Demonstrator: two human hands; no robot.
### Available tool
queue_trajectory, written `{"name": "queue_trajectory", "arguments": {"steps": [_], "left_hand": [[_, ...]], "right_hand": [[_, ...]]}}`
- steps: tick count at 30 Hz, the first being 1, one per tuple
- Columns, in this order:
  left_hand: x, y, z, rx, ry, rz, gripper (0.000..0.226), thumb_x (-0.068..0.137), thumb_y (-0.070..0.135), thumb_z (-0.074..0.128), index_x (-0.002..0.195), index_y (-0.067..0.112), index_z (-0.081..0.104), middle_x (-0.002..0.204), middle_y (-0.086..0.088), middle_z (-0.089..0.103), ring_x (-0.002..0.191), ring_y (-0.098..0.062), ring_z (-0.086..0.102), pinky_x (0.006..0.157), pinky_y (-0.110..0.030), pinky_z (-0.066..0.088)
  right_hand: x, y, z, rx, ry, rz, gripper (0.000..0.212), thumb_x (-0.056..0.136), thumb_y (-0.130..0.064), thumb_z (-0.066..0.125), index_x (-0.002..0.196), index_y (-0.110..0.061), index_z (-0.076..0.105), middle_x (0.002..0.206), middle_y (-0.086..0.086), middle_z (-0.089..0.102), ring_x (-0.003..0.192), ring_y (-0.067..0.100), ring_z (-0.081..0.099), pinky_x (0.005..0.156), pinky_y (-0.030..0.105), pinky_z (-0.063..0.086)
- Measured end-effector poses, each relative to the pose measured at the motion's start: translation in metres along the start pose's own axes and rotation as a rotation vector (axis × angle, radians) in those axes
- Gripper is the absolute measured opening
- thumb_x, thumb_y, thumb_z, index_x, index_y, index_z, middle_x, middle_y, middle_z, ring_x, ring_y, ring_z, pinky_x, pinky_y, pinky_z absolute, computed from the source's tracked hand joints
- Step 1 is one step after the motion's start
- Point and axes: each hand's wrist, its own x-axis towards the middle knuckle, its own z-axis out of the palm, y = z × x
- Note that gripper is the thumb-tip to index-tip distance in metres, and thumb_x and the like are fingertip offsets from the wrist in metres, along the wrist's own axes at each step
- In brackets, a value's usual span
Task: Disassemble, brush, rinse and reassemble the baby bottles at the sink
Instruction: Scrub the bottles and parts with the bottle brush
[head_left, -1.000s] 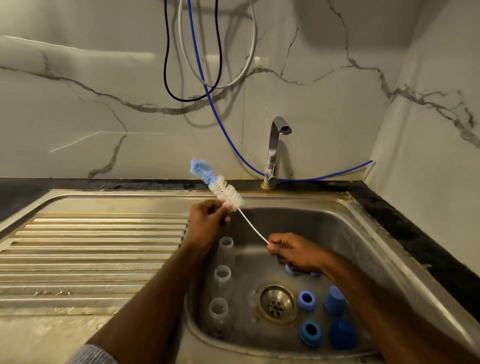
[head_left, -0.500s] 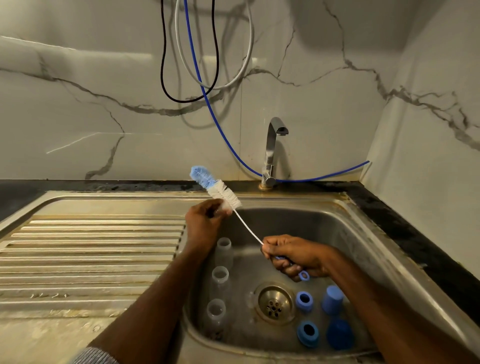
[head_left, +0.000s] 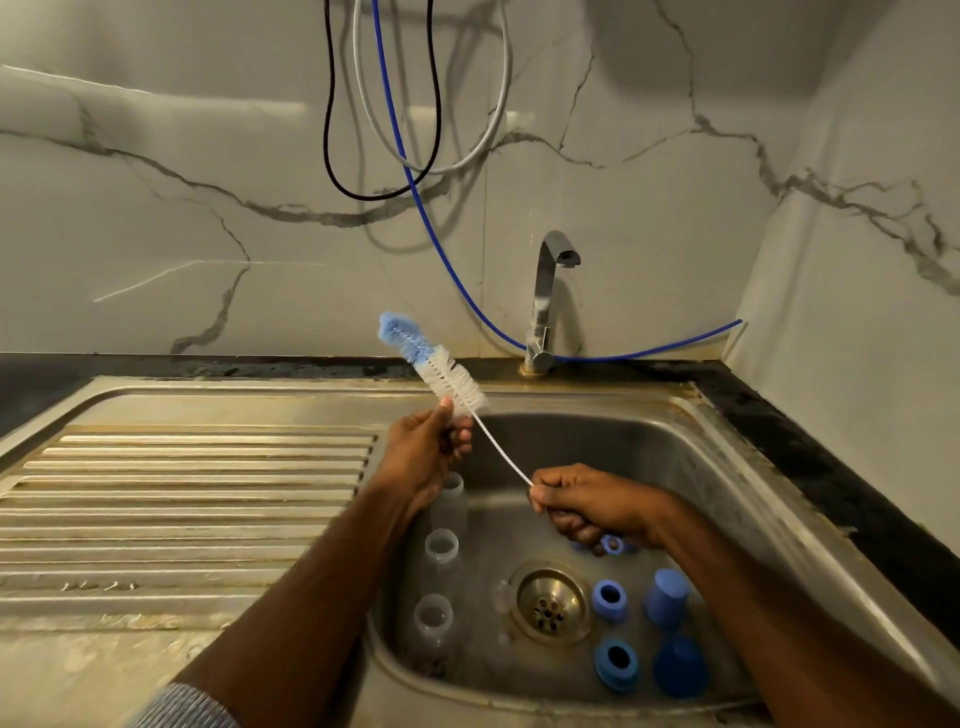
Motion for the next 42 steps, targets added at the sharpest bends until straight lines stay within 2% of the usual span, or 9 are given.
{"name": "queue_trajectory", "arguments": {"steps": [7,10,14,17,21,24,29,37,42], "left_hand": [[0.006,-0.006,-0.010,0.766,0.260,0.584,0.035,0.084,0.016,0.080,0.118,0.012,0.070,0.109,0.003,0.071,0.098,-0.007,0.068,0.087,-0.025,0.056],[0.002,-0.001,-0.009,0.537,0.120,0.429,0.018,0.093,0.018,0.070,0.106,0.007,0.072,0.090,-0.004,0.074,0.081,-0.012,0.070,0.076,-0.027,0.058],[-0.003,0.007,-0.008,0.079,-0.054,-0.003,0.031,0.104,0.029,0.051,0.103,0.002,0.064,0.075,-0.007,0.063,0.060,-0.011,0.052,0.063,-0.027,0.048],[0.001,0.010,-0.006,-0.094,-0.071,-0.178,0.032,0.106,0.034,0.046,0.103,0.006,0.062,0.069,-0.003,0.058,0.054,-0.008,0.048,0.061,-0.025,0.047],[0.004,0.004,-0.003,-0.016,0.000,-0.016,0.020,0.099,0.020,0.059,0.107,0.003,0.069,0.089,-0.010,0.072,0.071,-0.013,0.066,0.067,-0.024,0.054],[0.007,-0.004,-0.010,0.363,0.145,0.253,0.028,0.089,0.013,0.073,0.116,0.010,0.071,0.105,-0.004,0.076,0.094,-0.013,0.071,0.080,-0.028,0.059],[0.007,-0.003,-0.009,0.675,0.246,0.532,0.038,0.087,0.014,0.077,0.124,0.018,0.069,0.115,0.009,0.067,0.104,-0.005,0.064,0.085,-0.018,0.053],[0.011,-0.003,-0.013,0.364,0.177,0.329,0.021,0.093,0.011,0.070,0.110,0.021,0.065,0.110,-0.005,0.068,0.102,-0.021,0.069,0.085,-0.042,0.062],[0.011,-0.004,-0.009,0.277,0.142,0.269,0.028,0.091,0.001,0.069,0.113,0.017,0.062,0.112,-0.009,0.067,0.099,-0.024,0.072,0.080,-0.039,0.063]], "right_hand": [[-0.002,-0.007,0.005,0.147,-0.045,0.043,0.022,0.105,-0.035,0.047,0.094,-0.018,0.054,0.062,-0.001,0.036,0.046,0.008,0.027,0.040,0.020,0.024],[0.006,0.003,0.009,-0.103,0.099,-0.032,0.021,0.105,-0.029,0.046,0.088,-0.019,0.053,0.062,-0.001,0.041,0.048,0.010,0.033,0.045,0.025,0.028],[0.007,0.012,-0.002,-0.448,0.275,-0.129,0.025,0.104,-0.031,0.050,0.080,-0.024,0.055,0.067,-0.008,0.050,0.062,0.008,0.046,0.060,0.026,0.043],[0.006,0.010,-0.005,-0.429,0.261,-0.166,0.025,0.103,-0.029,0.051,0.080,-0.022,0.055,0.064,-0.008,0.049,0.058,0.008,0.045,0.058,0.025,0.042],[0.001,0.001,-0.001,-0.083,0.075,-0.018,0.024,0.105,-0.033,0.047,0.088,-0.020,0.056,0.061,-0.003,0.039,0.048,0.010,0.029,0.044,0.025,0.024],[-0.003,-0.009,0.004,0.107,-0.030,0.074,0.025,0.105,-0.037,0.046,0.089,-0.021,0.056,0.062,-0.002,0.035,0.047,0.009,0.024,0.041,0.021,0.021],[0.000,-0.011,0.007,0.355,0.032,0.012,0.029,0.106,-0.034,0.042,0.084,-0.020,0.055,0.061,-0.001,0.030,0.042,0.006,0.020,0.042,0.020,0.016],[0.005,-0.013,0.012,-0.056,0.410,-0.146,0.028,0.105,-0.024,0.041,0.081,-0.016,0.053,0.054,-0.004,0.037,0.044,0.009,0.025,0.041,0.022,0.019],[0.012,-0.006,0.010,-0.386,0.488,-0.287,0.027,0.102,-0.021,0.049,0.078,-0.010,0.055,0.060,-0.006,0.049,0.055,0.005,0.041,0.055,0.023,0.037]]}}
